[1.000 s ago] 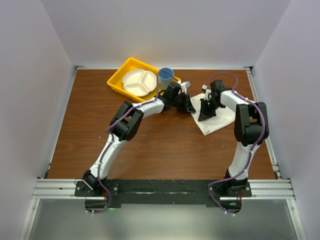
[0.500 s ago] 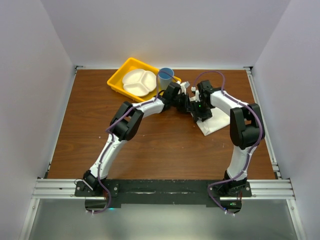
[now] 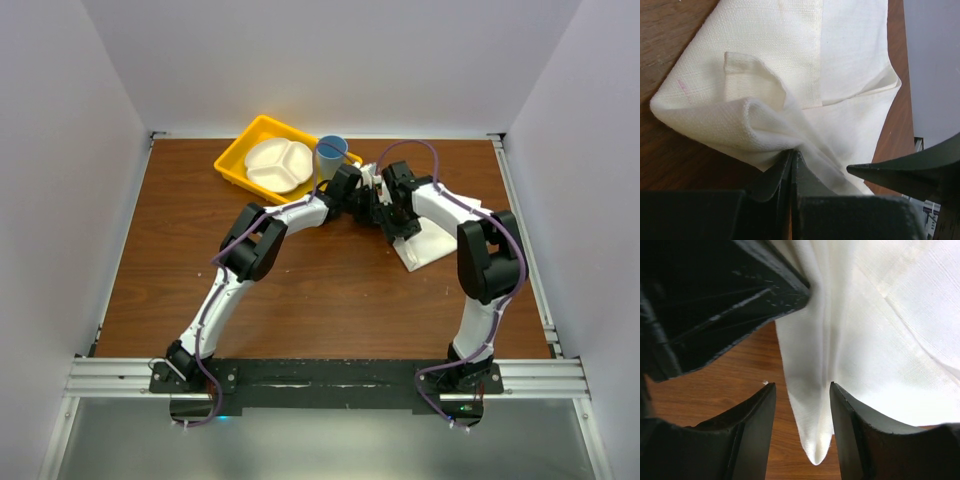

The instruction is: Fold the napkin, place the utensils inside, and roll it up

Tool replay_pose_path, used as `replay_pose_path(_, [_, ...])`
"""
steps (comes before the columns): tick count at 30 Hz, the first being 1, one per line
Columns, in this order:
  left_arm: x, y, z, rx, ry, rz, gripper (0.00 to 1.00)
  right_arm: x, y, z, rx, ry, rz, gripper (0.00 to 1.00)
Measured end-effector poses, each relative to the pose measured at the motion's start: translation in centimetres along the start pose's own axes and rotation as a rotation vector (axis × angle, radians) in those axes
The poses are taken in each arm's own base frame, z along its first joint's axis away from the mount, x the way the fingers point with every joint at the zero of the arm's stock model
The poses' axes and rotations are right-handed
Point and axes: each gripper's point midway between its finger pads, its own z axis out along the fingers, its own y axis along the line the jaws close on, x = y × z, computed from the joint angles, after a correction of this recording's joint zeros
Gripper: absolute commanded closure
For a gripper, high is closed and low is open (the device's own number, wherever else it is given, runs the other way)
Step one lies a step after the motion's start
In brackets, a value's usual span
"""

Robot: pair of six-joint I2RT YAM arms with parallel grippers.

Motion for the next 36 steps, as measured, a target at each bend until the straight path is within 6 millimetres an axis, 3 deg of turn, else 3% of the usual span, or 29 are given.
replay_pose_path(4, [0.0,0.0,0.0,-0.001,0.000,-0.002,0.94,-0.1,0.9,-0.1,0.006,-0.005,-0.031,0.59])
replay_pose_path(11, [-0.1,0.0,0.0,-0.003,-0.001,-0.002,0.94,-0.4,1.1,-0.5,0.025,-0.011,-0.048,0.60])
replay_pose_path(16, [-0.1,0.0,0.0,-0.006,-0.001,-0.003,0.94,-2.2,0.9,-1.8,0.054,-0.052,-0.056,0.59])
replay_pose_path(20, [-0.2,0.0,-0.1,-0.011,-0.001,-0.005,0.95,-3.2,1.5,-2.5,0.043,-0.083,-0.079,0.66])
replay_pose_path(25, [-0.1,0.0,-0.1,-0.012,0.002,-0.006,0.95,-2.9,1.9,-2.3,0.020,-0.080,-0.078,0.73])
replay_pose_path(36, [-0.1,0.0,-0.1,-0.012,0.002,-0.006,0.95,-0.2,1.7,-0.6,0.032,-0.015,-0.091,0.68])
